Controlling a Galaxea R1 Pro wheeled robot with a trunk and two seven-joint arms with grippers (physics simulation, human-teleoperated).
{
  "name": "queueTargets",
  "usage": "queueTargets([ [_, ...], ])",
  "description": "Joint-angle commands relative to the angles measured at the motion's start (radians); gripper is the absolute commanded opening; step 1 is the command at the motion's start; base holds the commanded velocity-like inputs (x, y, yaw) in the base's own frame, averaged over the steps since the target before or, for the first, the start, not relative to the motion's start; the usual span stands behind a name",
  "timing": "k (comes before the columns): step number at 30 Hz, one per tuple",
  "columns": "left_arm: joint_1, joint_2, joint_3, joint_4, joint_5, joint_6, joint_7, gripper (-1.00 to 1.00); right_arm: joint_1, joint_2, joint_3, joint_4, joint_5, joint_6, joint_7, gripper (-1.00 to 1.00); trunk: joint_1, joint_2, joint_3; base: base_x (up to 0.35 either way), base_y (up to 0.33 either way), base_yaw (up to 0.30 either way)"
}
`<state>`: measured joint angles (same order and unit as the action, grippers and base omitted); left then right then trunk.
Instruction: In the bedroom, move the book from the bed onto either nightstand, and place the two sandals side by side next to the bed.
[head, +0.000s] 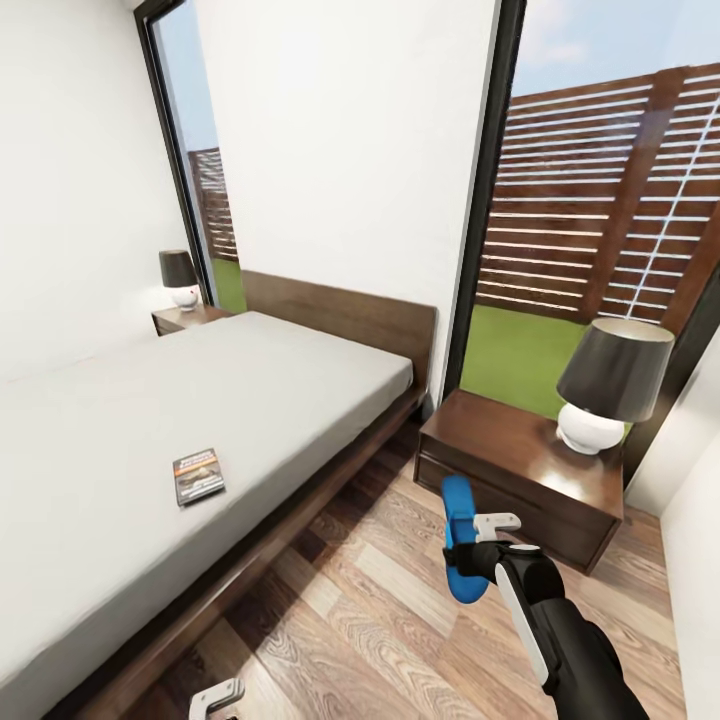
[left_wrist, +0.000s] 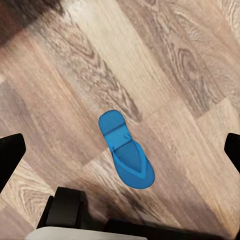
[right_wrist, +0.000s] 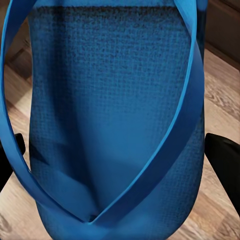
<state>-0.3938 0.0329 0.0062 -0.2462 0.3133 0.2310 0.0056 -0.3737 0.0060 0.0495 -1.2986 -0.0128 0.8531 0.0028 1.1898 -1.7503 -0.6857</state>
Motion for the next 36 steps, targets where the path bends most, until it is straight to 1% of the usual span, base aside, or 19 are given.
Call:
queueTargets([
  [1, -0.003, 0.0, 0.0, -0.003, 0.006, 0.011, 0.001, 1.0, -0.001, 0.0, 0.0, -0.001, -0.001, 0.004, 0.0, -1.0, 0.004, -0.008, -0.004, 0.0, 0.0, 0.0],
  [5, -0.023, 0.0, 0.0, -0.003, 0.01, 0.027, 0.0, 1.0, -0.001, 0.001, 0.0, -0.002, -0.001, 0.004, 0.0, -1.0, 0.019, -0.036, -0.017, 0.0, 0.0, 0.0],
  [10, -0.064, 0.001, 0.0, -0.003, 0.012, 0.052, 0.0, 1.0, -0.001, 0.002, 0.001, -0.002, -0.001, 0.004, 0.0, -1.0, 0.038, -0.071, -0.032, 0.0, 0.0, 0.0],
  [17, -0.108, 0.0, 0.0, -0.002, 0.012, 0.072, 0.001, 1.0, -0.001, 0.003, 0.003, -0.002, -0.001, 0.004, 0.0, -1.0, 0.065, -0.12, -0.054, 0.0, 0.0, 0.0],
  [23, -0.122, 0.0, -0.001, -0.005, 0.013, 0.093, 0.001, 1.0, -0.001, 0.002, 0.003, -0.002, -0.001, 0.004, -0.001, -1.0, 0.088, -0.162, -0.073, 0.0, 0.0, 0.0],
  [32, -0.132, -0.001, -0.001, -0.002, 0.012, 0.101, -0.003, 1.0, -0.001, 0.004, 0.004, -0.002, 0.001, 0.004, -0.004, -1.0, 0.123, -0.225, -0.101, 0.0, 0.0, 0.0],
  [36, -0.132, -0.001, -0.001, 0.0, 0.012, 0.101, -0.007, 1.0, -0.001, 0.004, 0.004, -0.025, 0.003, 0.005, -0.005, -1.0, 0.138, -0.253, -0.114, 0.0, 0.0, 0.0],
])
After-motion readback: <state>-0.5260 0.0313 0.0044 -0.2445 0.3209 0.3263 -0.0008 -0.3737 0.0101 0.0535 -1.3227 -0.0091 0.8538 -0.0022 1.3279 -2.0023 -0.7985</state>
